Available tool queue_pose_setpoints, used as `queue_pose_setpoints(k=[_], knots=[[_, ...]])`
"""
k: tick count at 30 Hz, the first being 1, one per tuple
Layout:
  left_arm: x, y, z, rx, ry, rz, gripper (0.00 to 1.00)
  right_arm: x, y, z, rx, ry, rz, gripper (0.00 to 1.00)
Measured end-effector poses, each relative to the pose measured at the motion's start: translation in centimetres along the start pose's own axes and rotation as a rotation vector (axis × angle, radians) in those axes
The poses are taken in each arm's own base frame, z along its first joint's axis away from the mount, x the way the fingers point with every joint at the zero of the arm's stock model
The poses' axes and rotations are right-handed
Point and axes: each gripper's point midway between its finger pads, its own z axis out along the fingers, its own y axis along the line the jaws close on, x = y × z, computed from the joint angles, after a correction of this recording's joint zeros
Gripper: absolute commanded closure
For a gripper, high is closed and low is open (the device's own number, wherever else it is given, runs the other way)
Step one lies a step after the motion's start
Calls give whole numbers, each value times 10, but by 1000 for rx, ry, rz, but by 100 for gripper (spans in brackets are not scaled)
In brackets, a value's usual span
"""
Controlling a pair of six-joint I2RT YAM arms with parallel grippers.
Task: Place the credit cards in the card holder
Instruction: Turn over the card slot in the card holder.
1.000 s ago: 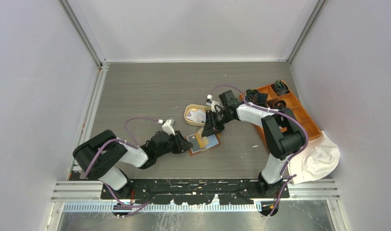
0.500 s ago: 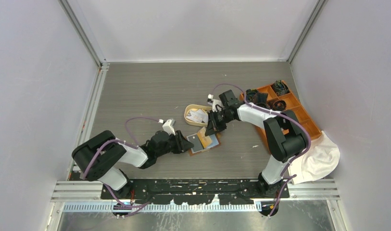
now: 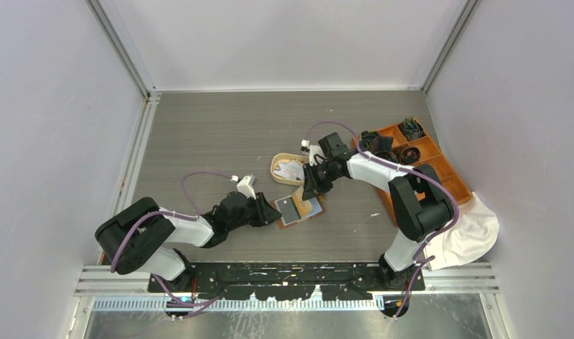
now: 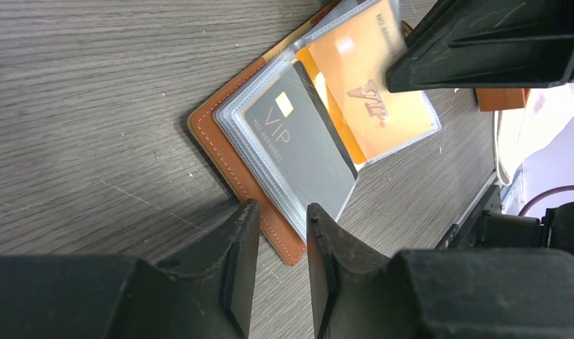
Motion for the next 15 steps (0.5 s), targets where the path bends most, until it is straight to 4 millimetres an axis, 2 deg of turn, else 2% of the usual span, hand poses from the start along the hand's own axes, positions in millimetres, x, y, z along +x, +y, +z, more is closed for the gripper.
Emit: queue_pose_setpoints(k=[4,15], knots=[[2,3,0,-12,8,-1,68,3,5,1,-15,13,-17,68],[2,3,-1,-14,9,-1,68,13,38,4,-156,55,-36,60]])
